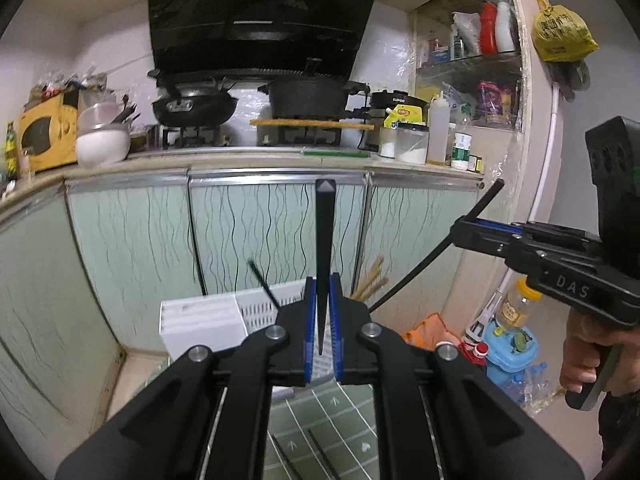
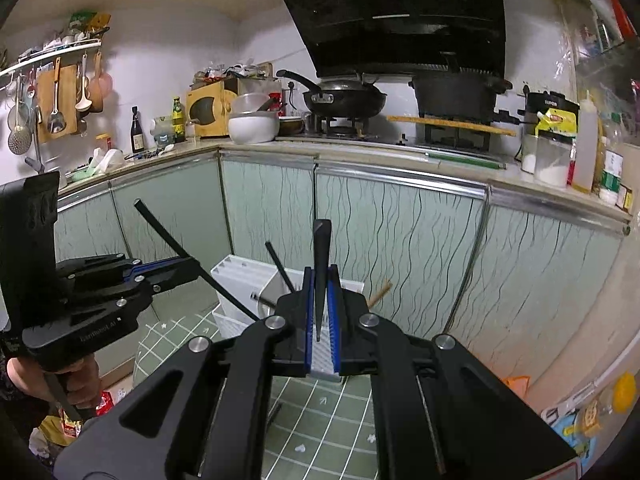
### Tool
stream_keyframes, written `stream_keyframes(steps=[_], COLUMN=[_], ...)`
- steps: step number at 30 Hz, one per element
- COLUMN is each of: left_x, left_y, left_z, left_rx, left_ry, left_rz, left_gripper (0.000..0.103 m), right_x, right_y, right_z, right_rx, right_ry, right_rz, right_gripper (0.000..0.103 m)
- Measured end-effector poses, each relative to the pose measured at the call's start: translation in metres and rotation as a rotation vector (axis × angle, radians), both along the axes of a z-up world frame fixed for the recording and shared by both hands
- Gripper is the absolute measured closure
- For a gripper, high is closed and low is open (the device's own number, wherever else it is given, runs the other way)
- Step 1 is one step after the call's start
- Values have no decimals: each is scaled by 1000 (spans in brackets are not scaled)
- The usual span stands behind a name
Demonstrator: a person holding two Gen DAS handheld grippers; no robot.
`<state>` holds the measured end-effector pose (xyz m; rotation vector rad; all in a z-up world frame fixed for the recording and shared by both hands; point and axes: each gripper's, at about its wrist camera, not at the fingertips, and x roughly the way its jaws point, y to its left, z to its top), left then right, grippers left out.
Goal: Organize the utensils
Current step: 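Lift both black chopsticks upright and carry them over the white holder, then open the left tool into the holder while the right tool releases its chopstick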
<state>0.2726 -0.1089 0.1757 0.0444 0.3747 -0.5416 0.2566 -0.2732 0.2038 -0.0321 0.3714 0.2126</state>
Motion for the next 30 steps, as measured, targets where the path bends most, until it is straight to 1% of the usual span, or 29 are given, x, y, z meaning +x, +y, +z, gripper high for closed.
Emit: stream_keyframes(steps=[6,13,22,26,27,28,29,30], left_x=[29,68,100,109,111,111,109,106], left_y=[-7,-4,-12,-20,-20,-19,-18,-15], left_z=[8,-5,-32,-44,-47,-50,-51,-51], left_rx=[-4,-51,-24,20,30,44,54,59], left_ry=[-1,61,103,111,118,116,109,92], left_rz=[6,8,13,-4,-7,6,23,46], left_gripper=[95,95,95,95,94,84,48,25], right_x=[25,50,80,93,98,102,104,103], right_y=[-8,-16,-14,-12,-12,-14,-17,-20], right_z=[1,-11,-29,-38,-43,-45,-48,-49], right_rx=[-1,17,17,-1,-12,-23,-30,-30], right_ry=[3,19,57,88,95,100,113,112], right_rz=[-8,-1,15,22,18,4,-19,-33], right_gripper=[97,97,97,96,84,70,37,17])
